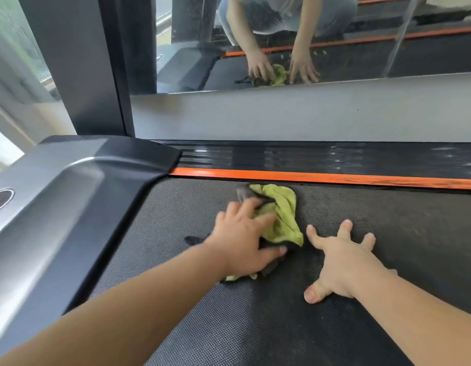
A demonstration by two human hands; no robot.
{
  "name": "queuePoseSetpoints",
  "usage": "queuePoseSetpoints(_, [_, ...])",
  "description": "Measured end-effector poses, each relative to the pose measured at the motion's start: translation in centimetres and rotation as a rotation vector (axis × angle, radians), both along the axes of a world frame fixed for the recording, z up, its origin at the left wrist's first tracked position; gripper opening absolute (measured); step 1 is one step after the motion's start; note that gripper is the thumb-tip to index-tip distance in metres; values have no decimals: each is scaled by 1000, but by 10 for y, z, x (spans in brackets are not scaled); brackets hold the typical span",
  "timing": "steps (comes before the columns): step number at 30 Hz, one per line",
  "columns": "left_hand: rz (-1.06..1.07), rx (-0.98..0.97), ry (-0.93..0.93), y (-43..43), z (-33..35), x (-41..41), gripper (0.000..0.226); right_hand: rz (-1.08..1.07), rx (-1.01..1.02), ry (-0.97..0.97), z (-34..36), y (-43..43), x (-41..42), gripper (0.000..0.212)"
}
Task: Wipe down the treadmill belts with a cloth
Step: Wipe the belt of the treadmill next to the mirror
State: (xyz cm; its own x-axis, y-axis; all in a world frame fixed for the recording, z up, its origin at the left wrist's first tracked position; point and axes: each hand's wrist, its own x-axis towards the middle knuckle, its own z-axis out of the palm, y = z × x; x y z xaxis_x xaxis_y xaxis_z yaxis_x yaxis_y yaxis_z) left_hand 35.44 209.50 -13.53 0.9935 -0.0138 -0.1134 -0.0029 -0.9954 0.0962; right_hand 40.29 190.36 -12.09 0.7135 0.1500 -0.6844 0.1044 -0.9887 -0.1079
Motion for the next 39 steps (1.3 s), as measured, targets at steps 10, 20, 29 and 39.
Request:
queuePoseSetpoints(10, [436,141,-34,64,-14,38,71,7,20,-9,0,-1,0,139])
queuePoseSetpoints(20, [116,3,82,8,-2,-5,59,4,10,-30,0,0,-2,140])
queuePoseSetpoints(29, [630,-36,7,53,-6,16,50,-4,7,-13,2,0,1,141])
queuePoseSetpoints(39, [565,-46,-45,44,-12,17,49,19,3,-21,-3,-1,0,139])
